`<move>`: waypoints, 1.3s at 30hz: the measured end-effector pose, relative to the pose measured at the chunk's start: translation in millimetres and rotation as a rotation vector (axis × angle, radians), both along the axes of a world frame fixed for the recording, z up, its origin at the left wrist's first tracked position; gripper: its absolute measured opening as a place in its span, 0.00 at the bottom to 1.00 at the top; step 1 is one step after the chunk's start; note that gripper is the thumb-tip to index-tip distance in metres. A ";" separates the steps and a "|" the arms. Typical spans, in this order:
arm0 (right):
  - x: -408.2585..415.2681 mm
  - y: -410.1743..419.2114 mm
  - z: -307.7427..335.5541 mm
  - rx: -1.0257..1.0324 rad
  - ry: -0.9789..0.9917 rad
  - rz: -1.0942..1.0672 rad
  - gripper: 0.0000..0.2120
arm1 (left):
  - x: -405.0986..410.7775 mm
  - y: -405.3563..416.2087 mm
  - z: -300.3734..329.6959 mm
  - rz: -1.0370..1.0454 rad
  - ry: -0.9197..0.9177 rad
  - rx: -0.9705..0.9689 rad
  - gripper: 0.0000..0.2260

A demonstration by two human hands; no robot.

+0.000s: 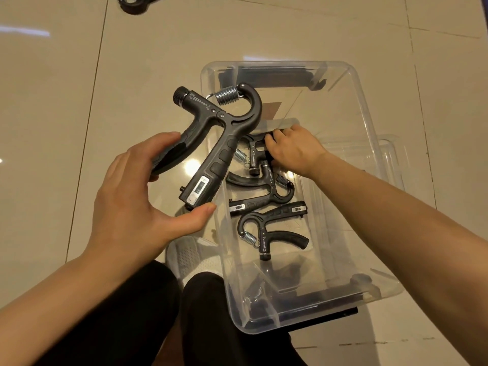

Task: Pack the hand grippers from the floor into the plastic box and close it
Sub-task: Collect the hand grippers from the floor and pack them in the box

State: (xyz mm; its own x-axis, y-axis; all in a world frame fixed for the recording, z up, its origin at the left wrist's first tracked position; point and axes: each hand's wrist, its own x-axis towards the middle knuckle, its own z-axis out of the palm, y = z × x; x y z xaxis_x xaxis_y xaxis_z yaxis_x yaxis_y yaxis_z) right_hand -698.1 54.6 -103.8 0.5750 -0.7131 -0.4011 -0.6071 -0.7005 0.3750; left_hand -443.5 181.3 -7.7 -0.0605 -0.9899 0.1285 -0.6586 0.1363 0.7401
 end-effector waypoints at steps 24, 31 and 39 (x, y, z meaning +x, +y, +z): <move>54.0 91.3 -22.6 0.296 -0.445 -0.340 0.45 | 1.8 0.2 -4.0 0.013 0.026 0.002 0.37; 45.2 75.3 -15.9 0.461 -0.476 -0.334 0.46 | 2.6 2.4 -5.3 -0.011 0.015 -0.005 0.37; 53.0 86.7 -23.7 0.416 -0.459 -0.382 0.49 | -2.0 -2.3 -3.2 -0.036 0.012 -0.037 0.37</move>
State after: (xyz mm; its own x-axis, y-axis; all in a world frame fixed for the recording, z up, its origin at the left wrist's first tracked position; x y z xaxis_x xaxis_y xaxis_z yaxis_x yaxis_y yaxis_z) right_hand -645.1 141.3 -127.4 0.4916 -0.7387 -0.4611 -0.8701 -0.4372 -0.2273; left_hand -445.5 179.1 -10.9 -0.0943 -0.9817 0.1657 -0.6441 0.1870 0.7417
